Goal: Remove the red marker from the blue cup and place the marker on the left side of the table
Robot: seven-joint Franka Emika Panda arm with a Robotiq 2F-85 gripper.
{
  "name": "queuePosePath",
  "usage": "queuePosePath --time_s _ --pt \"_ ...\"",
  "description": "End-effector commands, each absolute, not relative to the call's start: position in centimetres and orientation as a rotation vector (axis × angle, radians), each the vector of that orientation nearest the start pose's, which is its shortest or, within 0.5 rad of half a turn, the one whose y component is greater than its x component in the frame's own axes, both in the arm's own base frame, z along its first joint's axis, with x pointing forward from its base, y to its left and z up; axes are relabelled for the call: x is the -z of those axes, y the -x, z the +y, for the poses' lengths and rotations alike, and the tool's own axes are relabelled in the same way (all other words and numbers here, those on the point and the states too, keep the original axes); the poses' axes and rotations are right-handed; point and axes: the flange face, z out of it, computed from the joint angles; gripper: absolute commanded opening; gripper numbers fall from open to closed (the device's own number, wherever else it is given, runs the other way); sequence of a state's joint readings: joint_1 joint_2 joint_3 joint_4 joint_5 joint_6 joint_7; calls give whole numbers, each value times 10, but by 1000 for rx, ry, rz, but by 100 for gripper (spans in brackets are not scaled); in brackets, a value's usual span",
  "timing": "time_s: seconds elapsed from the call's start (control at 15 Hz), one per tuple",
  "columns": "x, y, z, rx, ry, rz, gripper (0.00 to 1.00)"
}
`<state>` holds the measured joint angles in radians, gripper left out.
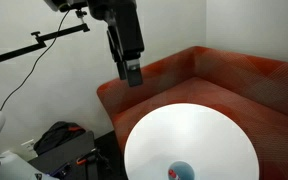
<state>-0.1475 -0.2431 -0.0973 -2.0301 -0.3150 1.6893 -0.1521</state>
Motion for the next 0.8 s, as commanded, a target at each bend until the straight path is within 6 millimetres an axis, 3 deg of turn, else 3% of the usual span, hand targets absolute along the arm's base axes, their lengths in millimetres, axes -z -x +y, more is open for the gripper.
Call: queuePosePath --time_s 0.0,0.4,0.73 --pt "-547 -453 -148 -261 3393 61 100" --pt "-546 -456 -144 -248 3376 88 100" --pt "-530 -478 -120 -211 3304 322 100"
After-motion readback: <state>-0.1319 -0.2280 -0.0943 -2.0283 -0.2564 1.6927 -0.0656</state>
